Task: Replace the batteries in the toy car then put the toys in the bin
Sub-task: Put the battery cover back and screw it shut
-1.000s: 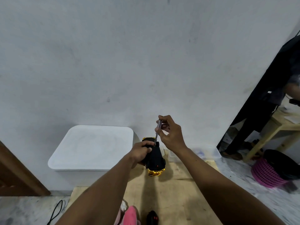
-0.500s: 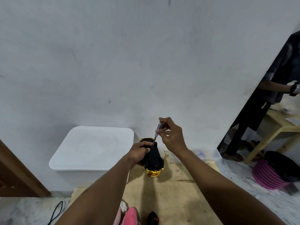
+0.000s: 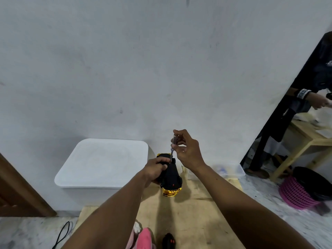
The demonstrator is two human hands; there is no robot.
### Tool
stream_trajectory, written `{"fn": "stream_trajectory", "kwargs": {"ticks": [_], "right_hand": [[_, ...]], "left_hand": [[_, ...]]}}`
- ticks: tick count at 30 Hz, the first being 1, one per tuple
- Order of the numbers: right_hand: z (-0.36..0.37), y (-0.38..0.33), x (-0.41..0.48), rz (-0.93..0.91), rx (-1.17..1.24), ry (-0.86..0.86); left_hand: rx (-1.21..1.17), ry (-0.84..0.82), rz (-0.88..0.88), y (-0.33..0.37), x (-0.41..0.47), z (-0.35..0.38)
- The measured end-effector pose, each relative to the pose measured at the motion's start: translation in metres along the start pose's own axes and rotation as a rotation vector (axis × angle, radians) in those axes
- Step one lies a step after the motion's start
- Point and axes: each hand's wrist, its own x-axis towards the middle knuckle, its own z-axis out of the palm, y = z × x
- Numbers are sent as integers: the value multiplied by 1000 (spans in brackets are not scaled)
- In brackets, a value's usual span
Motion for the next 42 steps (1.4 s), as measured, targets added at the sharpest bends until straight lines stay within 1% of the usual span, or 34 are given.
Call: {"fn": "stream_trajectory", "kwargs": {"ticks": [3,7,12,17,20,24,30,38,42], "right_hand": [[-1,0,0,0,-30,33],[0,2,-1,20,22,-26],[0,6,0,11,-24,40],[-1,6,0,23,15,-13],[-1,9,1,31,-23,26],[0,8,0,24,-2,55],[-6,6,0,65,55,107],[-7,6,-1,86,83,166],[-8,9,-4,105,99,191]], "left_hand": [[11,-10,-1,1,0,1],[-7,10,0,1,1,0],[5,8,0,2,1,-1],[-7,17,-2,2,2,-3],[-13,13,3,1,2,-3],[-99,-2,17,1,2,-4],[-119,60,-25,0,10,-8],[-169,127,64,-5,18,-8],[-118,156,107,-8,19,-8]]}}
